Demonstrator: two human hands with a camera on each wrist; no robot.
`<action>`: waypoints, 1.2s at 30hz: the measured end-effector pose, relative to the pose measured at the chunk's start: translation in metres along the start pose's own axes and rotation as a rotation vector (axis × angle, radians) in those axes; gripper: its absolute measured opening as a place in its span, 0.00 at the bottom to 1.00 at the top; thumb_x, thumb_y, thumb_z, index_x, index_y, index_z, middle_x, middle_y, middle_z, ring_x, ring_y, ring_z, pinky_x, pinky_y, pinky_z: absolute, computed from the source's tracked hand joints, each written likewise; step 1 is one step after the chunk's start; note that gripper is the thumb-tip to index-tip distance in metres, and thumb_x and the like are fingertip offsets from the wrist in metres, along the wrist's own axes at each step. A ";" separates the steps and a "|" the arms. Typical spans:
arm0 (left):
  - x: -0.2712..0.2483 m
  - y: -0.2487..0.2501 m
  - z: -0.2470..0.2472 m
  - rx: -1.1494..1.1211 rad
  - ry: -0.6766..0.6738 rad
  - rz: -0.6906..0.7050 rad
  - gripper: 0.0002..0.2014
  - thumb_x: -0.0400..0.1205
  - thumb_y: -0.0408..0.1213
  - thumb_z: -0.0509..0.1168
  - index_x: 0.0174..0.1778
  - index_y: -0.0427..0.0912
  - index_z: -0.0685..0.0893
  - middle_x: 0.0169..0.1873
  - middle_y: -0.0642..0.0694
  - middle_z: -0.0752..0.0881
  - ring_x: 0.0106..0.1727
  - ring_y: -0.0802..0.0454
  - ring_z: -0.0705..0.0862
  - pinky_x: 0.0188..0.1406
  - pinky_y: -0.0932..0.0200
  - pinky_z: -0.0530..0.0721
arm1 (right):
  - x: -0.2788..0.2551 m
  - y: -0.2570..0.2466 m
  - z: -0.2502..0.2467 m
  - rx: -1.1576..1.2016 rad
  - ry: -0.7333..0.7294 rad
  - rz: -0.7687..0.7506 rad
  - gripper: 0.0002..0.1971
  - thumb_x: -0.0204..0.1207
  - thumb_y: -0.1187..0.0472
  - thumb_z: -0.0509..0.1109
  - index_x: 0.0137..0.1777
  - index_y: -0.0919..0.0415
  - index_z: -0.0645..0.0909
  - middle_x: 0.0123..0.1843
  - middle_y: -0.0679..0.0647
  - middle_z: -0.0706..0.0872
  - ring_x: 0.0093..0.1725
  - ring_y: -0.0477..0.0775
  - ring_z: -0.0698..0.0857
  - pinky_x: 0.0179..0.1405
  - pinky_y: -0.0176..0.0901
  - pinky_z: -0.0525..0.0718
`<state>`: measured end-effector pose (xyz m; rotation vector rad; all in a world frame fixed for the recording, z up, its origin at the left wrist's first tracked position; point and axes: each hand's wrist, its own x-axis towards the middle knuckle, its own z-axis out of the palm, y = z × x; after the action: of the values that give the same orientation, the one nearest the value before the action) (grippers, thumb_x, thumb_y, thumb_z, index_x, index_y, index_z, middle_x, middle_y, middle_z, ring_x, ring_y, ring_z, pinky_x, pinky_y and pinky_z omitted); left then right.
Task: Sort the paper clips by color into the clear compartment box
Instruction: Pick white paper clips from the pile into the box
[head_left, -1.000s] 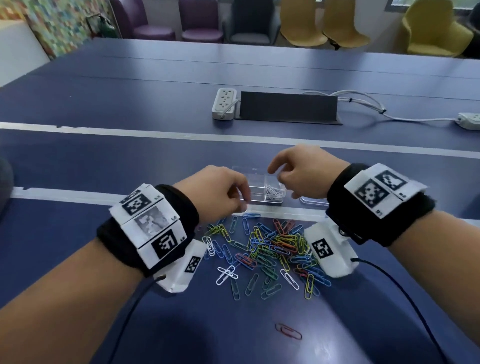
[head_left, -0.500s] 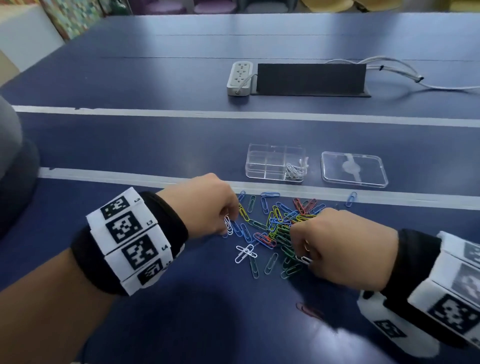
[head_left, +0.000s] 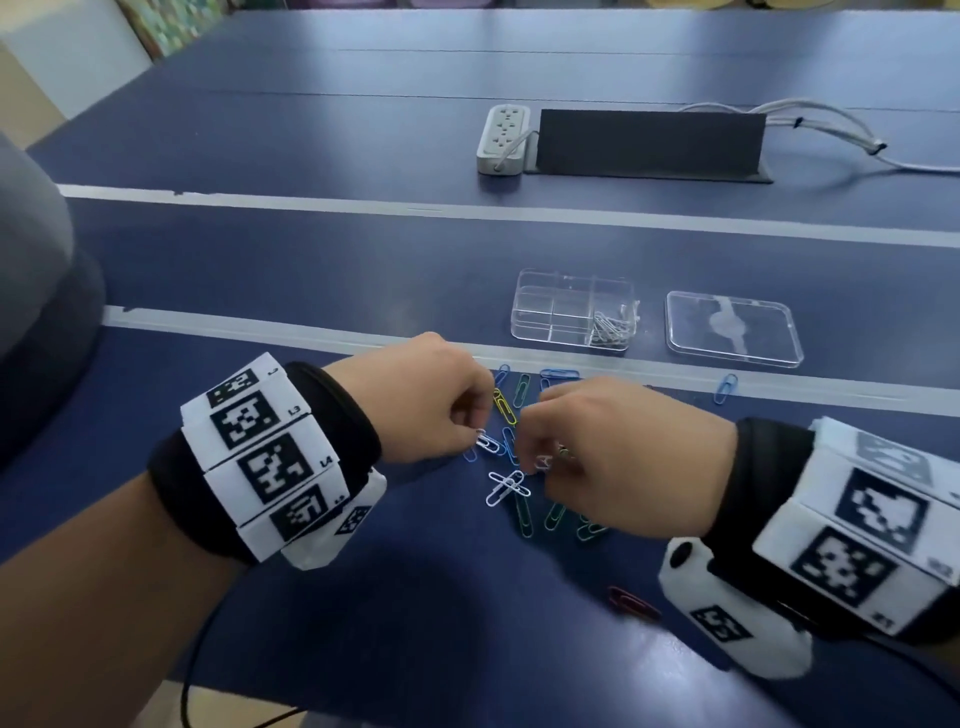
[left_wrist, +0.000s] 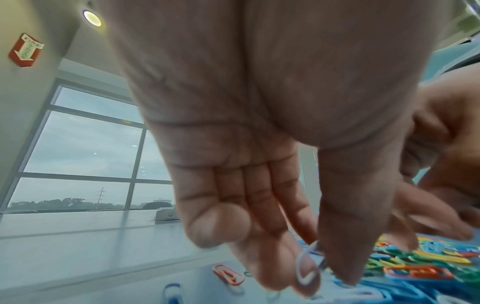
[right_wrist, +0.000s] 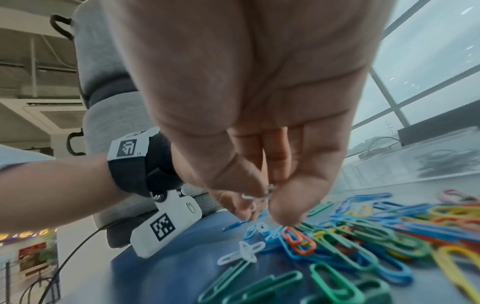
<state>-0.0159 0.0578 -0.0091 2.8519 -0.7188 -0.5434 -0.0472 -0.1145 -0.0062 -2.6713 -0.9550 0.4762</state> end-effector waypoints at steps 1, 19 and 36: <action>-0.001 -0.001 -0.001 -0.021 0.006 -0.005 0.05 0.75 0.38 0.65 0.35 0.52 0.80 0.29 0.55 0.82 0.31 0.63 0.77 0.30 0.70 0.72 | 0.003 -0.003 0.001 -0.002 -0.002 -0.022 0.11 0.71 0.61 0.63 0.50 0.51 0.83 0.49 0.50 0.85 0.50 0.55 0.81 0.51 0.43 0.79; 0.004 -0.001 0.003 -0.041 -0.040 -0.034 0.15 0.78 0.29 0.54 0.46 0.54 0.81 0.42 0.51 0.79 0.50 0.47 0.79 0.55 0.50 0.82 | 0.023 -0.006 0.004 -0.062 -0.103 0.003 0.13 0.70 0.61 0.65 0.53 0.49 0.81 0.40 0.49 0.80 0.41 0.54 0.74 0.41 0.40 0.73; 0.013 0.010 0.001 0.053 -0.091 -0.031 0.05 0.77 0.39 0.66 0.40 0.48 0.87 0.43 0.47 0.87 0.47 0.47 0.85 0.45 0.56 0.84 | 0.005 0.066 -0.035 0.820 0.072 0.392 0.14 0.75 0.72 0.61 0.44 0.61 0.89 0.33 0.59 0.86 0.35 0.58 0.87 0.49 0.50 0.90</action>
<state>-0.0094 0.0429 -0.0121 2.9082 -0.7156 -0.6720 0.0069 -0.1658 0.0011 -2.0698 -0.1269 0.6652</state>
